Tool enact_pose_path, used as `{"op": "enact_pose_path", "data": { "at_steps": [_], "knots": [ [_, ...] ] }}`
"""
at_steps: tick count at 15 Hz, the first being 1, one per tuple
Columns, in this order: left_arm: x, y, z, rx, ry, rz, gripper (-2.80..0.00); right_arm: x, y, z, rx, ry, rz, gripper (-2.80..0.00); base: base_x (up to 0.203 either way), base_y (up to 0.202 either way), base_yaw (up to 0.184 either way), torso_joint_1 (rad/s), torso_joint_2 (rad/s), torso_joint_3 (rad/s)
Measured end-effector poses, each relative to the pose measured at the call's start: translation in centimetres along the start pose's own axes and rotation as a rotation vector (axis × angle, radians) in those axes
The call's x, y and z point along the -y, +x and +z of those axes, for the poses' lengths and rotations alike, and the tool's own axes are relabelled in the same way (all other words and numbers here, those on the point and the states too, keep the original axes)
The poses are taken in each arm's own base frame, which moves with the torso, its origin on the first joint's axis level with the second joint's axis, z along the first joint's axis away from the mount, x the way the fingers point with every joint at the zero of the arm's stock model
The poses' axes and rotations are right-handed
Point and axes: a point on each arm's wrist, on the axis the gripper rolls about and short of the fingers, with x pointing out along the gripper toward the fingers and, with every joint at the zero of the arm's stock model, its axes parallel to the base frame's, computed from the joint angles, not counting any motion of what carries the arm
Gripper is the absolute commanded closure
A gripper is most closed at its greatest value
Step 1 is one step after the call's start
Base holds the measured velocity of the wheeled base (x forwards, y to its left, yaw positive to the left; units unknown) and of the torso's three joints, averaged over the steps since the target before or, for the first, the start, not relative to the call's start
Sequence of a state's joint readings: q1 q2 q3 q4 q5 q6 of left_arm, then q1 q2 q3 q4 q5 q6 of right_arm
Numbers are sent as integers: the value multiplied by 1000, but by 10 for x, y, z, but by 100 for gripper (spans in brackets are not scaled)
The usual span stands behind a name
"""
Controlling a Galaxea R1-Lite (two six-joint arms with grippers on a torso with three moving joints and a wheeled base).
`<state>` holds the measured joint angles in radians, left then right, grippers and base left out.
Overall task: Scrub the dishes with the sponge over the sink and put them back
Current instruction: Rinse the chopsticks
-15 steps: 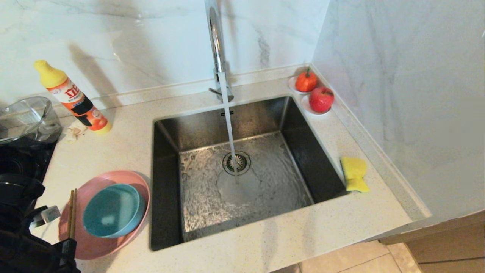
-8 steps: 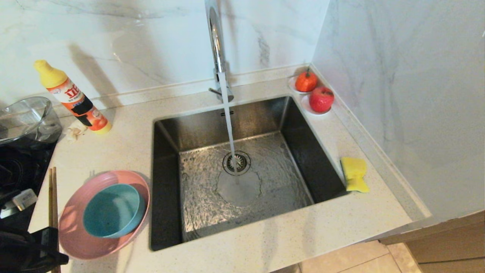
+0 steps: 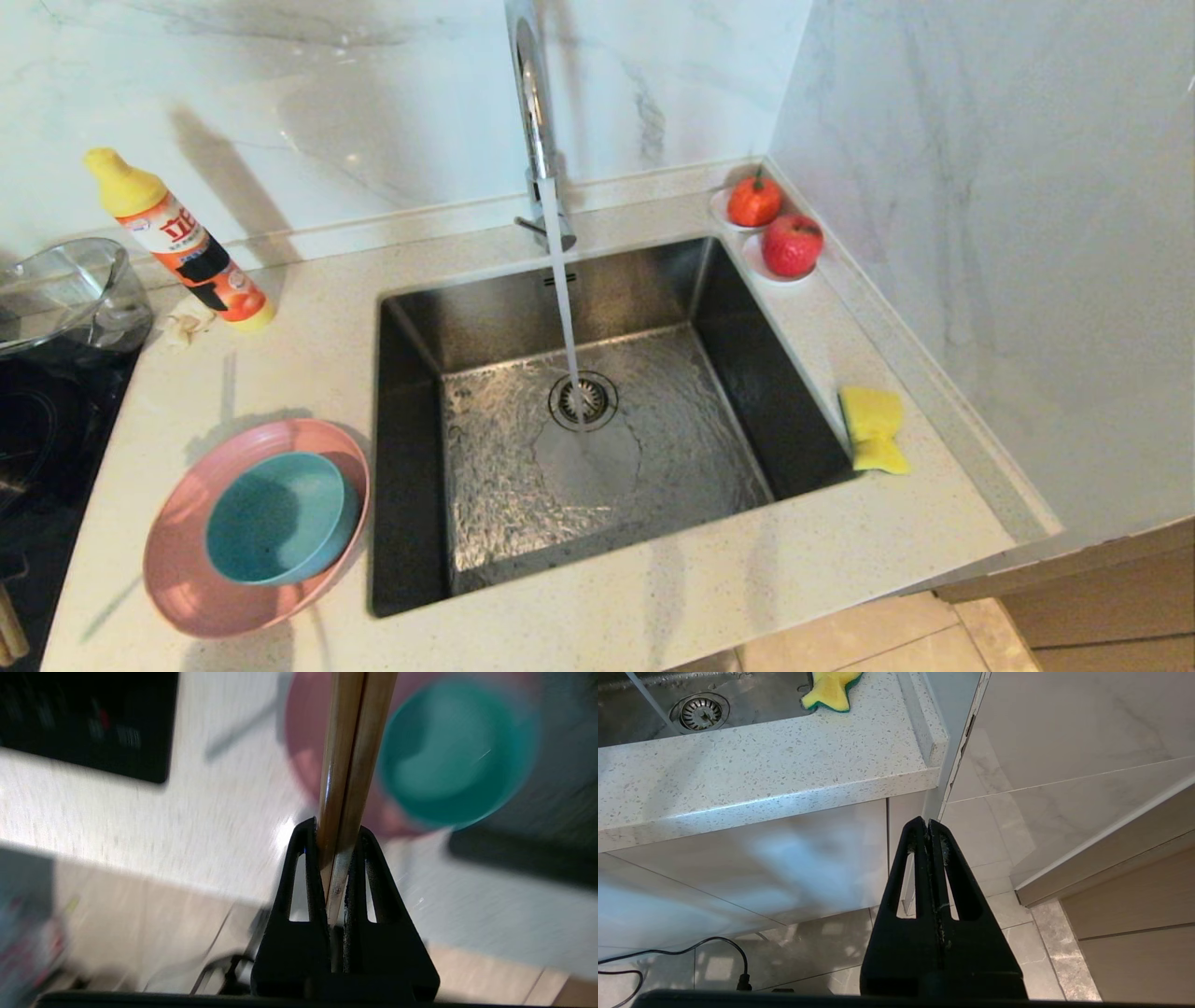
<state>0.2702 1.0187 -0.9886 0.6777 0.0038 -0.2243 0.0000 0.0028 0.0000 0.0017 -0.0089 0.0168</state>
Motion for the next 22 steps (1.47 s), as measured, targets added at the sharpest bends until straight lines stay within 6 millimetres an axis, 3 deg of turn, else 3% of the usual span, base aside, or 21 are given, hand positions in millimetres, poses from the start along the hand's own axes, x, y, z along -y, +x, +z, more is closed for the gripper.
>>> {"op": "enact_pose_path", "data": {
  "at_steps": [4, 8, 12, 15, 19, 22],
  "knots": [
    [9, -41, 30, 192, 2, -126, 0, 0, 0, 0, 0, 0, 0, 0, 0, 0, 0, 0, 0, 0],
    [24, -53, 76, 257, 45, -325, 0, 0, 0, 0, 0, 0, 0, 0, 0, 0, 0, 0, 0, 0],
    [52, -22, 128, 223, 102, -462, 0, 0, 0, 0, 0, 0, 0, 0, 0, 0, 0, 0, 0, 0],
    [92, 12, 151, 165, 168, -571, 0, 0, 0, 0, 0, 0, 0, 0, 0, 0, 0, 0, 0, 0],
    [151, 61, 155, 70, 248, -654, 0, 0, 0, 0, 0, 0, 0, 0, 0, 0, 0, 0, 0, 0],
    [187, 88, 143, 19, 321, -673, 0, 0, 0, 0, 0, 0, 0, 0, 0, 0, 0, 0, 0, 0]
  ]
}}
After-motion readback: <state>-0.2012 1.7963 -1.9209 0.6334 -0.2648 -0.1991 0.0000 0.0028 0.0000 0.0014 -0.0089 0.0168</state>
